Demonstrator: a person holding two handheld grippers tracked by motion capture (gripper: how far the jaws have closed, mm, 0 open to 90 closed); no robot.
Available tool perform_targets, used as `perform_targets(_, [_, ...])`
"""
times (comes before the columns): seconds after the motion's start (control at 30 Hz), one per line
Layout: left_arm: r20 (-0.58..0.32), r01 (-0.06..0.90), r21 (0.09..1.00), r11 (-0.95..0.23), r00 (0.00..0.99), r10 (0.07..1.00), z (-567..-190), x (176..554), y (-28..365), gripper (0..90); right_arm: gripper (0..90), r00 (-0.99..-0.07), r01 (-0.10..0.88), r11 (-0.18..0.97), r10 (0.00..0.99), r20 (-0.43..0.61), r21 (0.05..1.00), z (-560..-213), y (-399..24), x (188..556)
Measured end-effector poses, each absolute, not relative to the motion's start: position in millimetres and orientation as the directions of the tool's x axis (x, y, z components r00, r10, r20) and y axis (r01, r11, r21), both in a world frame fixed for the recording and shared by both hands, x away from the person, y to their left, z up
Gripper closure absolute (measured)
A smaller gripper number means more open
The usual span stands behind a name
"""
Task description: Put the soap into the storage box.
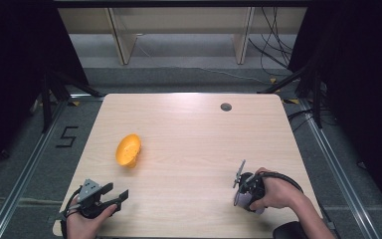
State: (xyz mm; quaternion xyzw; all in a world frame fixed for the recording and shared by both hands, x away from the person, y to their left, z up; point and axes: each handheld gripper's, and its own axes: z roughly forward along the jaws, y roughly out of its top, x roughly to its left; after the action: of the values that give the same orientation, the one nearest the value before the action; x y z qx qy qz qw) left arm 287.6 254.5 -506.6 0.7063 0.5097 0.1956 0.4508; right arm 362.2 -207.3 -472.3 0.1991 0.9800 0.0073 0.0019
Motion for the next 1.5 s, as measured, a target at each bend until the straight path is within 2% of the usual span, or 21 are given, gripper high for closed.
perform_targets(0.27, [-0.176, 0.545, 0.835, -0.078, 0.399, 0.9, -506.1, 287.1, 254.4, 30.5, 49.7, -0.914, 0.407, 0.914, 0.406, -0.019, -0.01, -474.7, -203.3, 360.4])
perform_targets(0.7, [-0.18, 0.542, 0.837, -0.075, 0.402, 0.898, -506.6, 287.2, 254.1, 30.5, 50.0, -0.93, 0.321, 0.943, 0.332, -0.157, 0.09, -472.7, -207.2, 337.7])
perform_targets(0.8, [-0.18, 0.542, 0.837, -0.073, 0.4, 0.899, -506.6, 287.1, 254.4, 30.4, 50.0, -0.939, 0.27, 0.954, 0.291, -0.185, 0.13, -473.1, -207.9, 334.9])
perform_targets(1.23, [-0.179, 0.543, 0.837, -0.073, 0.398, 0.9, -506.3, 286.8, 253.9, 30.4, 50.1, -0.88, 0.192, 0.941, 0.29, -0.375, 0.277, -460.2, -202.4, 316.7])
perform_targets(1.37, [-0.181, 0.541, 0.838, -0.072, 0.398, 0.899, -506.4, 287.0, 253.2, 30.3, 50.1, -0.844, 0.114, 0.943, 0.258, -0.47, 0.312, -455.7, -201.5, 314.1])
perform_targets(1.5, [-0.188, 0.547, 0.834, -0.07, 0.402, 0.896, -505.4, 286.9, 250.9, 30.3, 50.1, -0.788, 0.102, 0.935, 0.284, -0.547, 0.339, -452.6, -199.3, 310.4])
